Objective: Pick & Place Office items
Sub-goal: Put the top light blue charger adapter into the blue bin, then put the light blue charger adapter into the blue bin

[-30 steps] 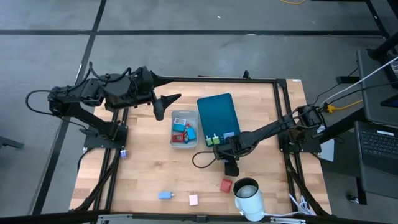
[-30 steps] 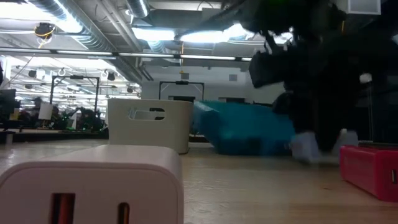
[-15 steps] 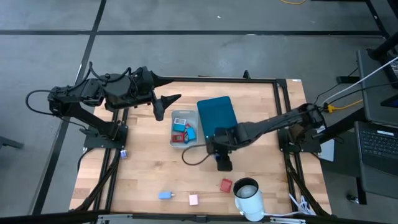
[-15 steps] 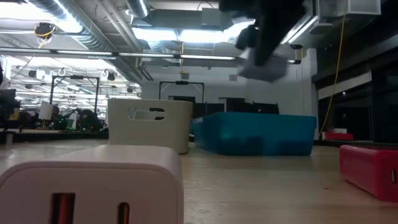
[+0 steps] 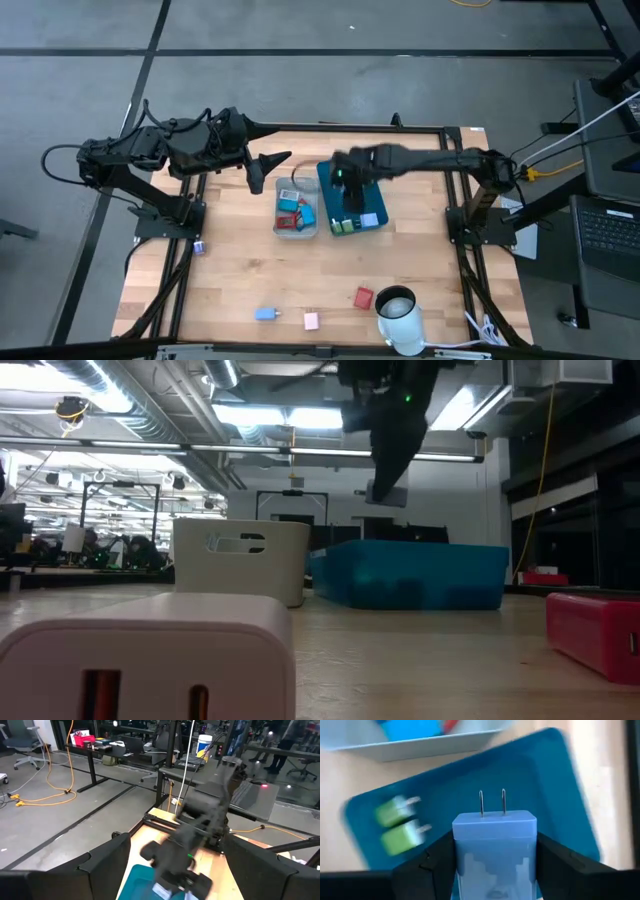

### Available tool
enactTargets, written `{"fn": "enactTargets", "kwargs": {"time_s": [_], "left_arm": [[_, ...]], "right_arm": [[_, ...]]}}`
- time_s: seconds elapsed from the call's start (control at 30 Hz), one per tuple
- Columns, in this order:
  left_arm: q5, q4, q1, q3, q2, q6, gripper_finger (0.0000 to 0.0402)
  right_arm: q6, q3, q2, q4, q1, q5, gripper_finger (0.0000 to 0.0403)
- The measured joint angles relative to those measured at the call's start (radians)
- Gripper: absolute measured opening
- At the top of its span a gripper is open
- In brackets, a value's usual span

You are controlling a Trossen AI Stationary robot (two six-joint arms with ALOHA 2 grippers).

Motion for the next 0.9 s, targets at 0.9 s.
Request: {"fn": "enactTargets", "kwargs": {"time_s": [0.9], "left_arm": [[0.166, -0.329, -0.027, -0.027, 0.097, -0.293, 0.0313]], "right_arm": [[0.01, 0.0, -0.026, 0.053, -0.108, -0.234, 0.0283]]}}
